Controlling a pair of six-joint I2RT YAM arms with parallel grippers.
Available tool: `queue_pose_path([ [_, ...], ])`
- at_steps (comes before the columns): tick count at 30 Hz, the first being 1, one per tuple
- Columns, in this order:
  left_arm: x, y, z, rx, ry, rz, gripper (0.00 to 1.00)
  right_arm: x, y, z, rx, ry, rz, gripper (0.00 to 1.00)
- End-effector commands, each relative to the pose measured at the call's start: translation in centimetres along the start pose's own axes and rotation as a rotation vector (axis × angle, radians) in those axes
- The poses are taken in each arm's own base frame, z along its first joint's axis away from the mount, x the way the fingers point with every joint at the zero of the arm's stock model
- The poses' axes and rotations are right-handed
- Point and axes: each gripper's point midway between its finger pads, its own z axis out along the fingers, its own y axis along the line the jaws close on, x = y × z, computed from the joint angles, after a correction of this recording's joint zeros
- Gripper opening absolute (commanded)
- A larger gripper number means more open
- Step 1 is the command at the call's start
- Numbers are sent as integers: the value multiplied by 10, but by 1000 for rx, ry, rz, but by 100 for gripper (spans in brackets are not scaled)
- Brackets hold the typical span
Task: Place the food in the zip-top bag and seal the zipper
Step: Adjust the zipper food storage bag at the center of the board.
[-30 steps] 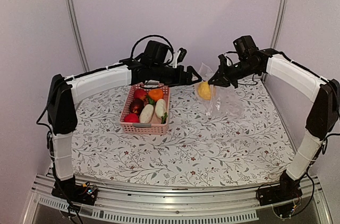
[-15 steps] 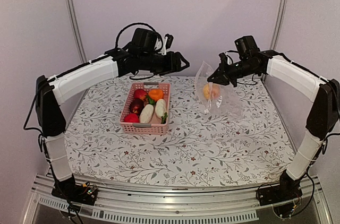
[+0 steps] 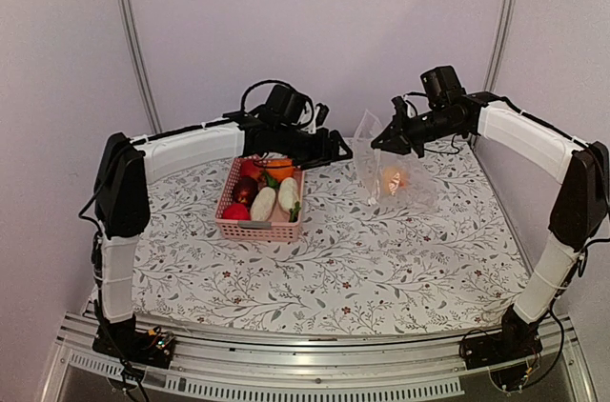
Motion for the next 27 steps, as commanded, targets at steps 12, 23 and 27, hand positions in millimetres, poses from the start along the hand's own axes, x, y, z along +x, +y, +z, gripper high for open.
queue_pose_path([
  [12,-1,-34,20,117,6,33,29,8,10,-4,20,48,-62,0],
  [23,-45,-85,-29,149,-138,104,0,-46,-15,-75,532,-117,-191,0],
  [27,-52,-82,-36,118,-162,90,0,-55,-29,-94,628,-169,-200,0],
])
